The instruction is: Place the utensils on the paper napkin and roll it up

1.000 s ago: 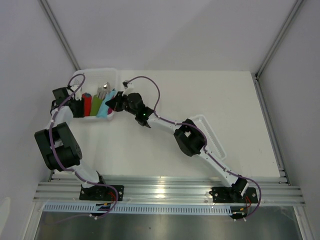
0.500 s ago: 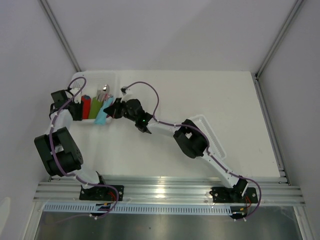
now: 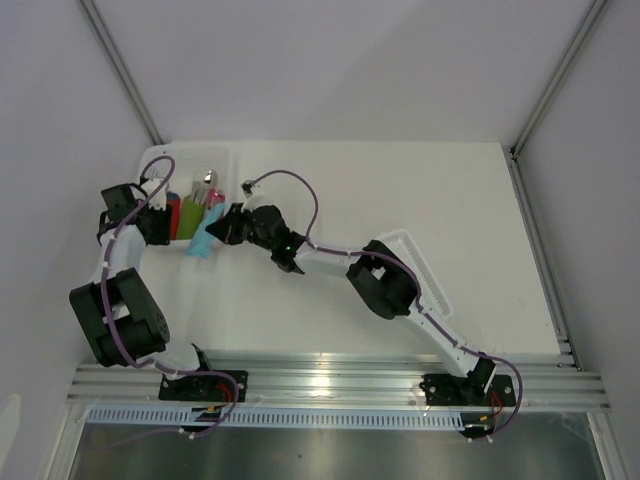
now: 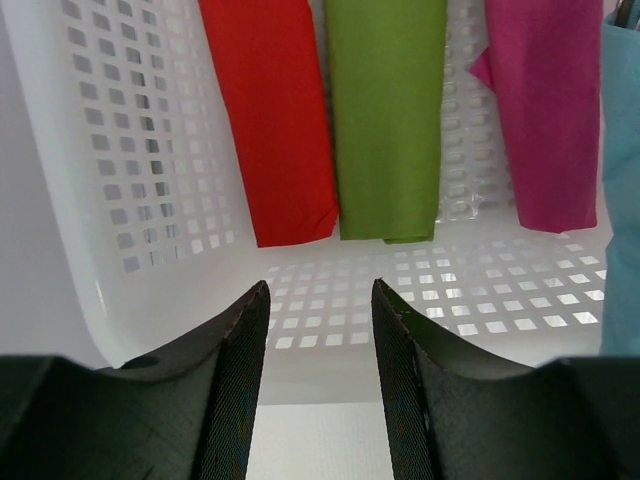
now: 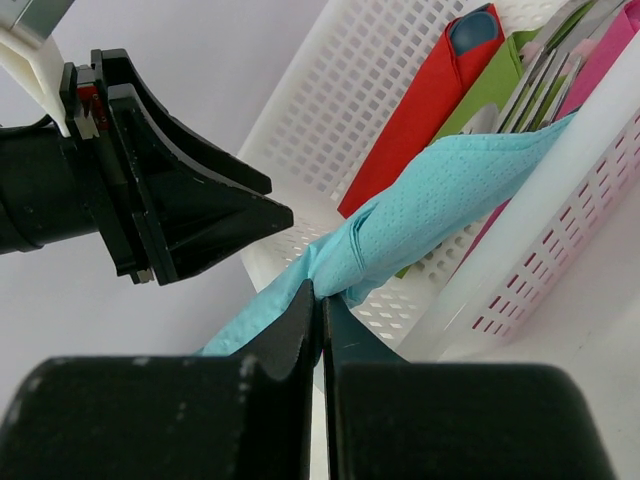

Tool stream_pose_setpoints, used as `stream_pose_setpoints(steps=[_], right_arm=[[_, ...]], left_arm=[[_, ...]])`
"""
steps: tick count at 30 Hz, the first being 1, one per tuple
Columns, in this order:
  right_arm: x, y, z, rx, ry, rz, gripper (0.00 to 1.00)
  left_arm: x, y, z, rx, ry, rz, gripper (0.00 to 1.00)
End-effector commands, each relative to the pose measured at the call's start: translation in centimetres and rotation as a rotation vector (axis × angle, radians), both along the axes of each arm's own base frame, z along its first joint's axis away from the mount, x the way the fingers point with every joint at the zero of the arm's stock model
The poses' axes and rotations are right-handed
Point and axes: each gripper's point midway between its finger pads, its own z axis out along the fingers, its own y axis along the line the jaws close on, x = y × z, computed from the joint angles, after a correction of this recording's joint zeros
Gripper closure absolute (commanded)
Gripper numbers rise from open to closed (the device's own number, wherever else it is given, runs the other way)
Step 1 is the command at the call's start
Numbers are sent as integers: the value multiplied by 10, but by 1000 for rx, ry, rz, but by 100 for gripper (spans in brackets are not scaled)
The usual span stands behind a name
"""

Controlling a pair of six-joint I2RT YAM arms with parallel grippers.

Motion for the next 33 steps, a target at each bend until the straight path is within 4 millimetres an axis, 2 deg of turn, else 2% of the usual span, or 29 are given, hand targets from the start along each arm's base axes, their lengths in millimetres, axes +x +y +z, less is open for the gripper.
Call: stream_pose_setpoints(steps=[1, 4, 9, 10, 12, 13, 14, 16, 17, 18, 20, 24, 26, 27, 29, 33], right_arm=[[-16, 4, -8, -43, 31, 12, 100], [-10, 4, -14, -79, 15, -3, 100], [1, 3, 0, -70, -23, -16, 100], [2, 5, 8, -63, -39, -13, 100], [5, 7, 13, -78, -93, -4, 100], [7, 10, 27, -67, -125, 0, 100], [11, 11, 31, -70, -148, -2, 100], [22, 10, 19, -113, -182, -7, 100], [28, 11, 31, -97, -205, -13, 100], [32, 11, 20, -120, -214, -14, 100], [42, 8, 21, -133, -240, -25, 100], [49, 9, 15, -150, -297, -34, 100], [53, 11, 3, -167, -321, -36, 100], [54, 14, 12, -153, -343, -38, 100], [55, 16, 10, -156, -379, -37, 100], [62, 15, 29, -129, -447, -86, 100]], left_arm=[[-9, -15, -9, -36, 36, -48, 51], [-4, -22, -12, -35, 45, -73, 51], [9, -42, -3, -59, 28, -122, 51], [10, -44, -3, -58, 30, -125, 51], [13, -43, -2, -60, 32, -123, 51], [13, -43, -6, -64, 47, -119, 51], [15, -42, -5, -60, 44, -119, 51], [15, -41, -6, -61, 46, -114, 51], [16, -40, -3, -60, 38, -112, 51], [16, -41, -3, -61, 37, -113, 51], [19, -39, 0, -55, 29, -111, 51], [20, -35, -6, -42, 50, -101, 51], [20, -34, -8, -37, 51, -102, 51], [21, -34, -9, -38, 51, -101, 51], [20, -34, -10, -39, 53, -104, 51], [20, -32, -14, -29, 60, -104, 51]])
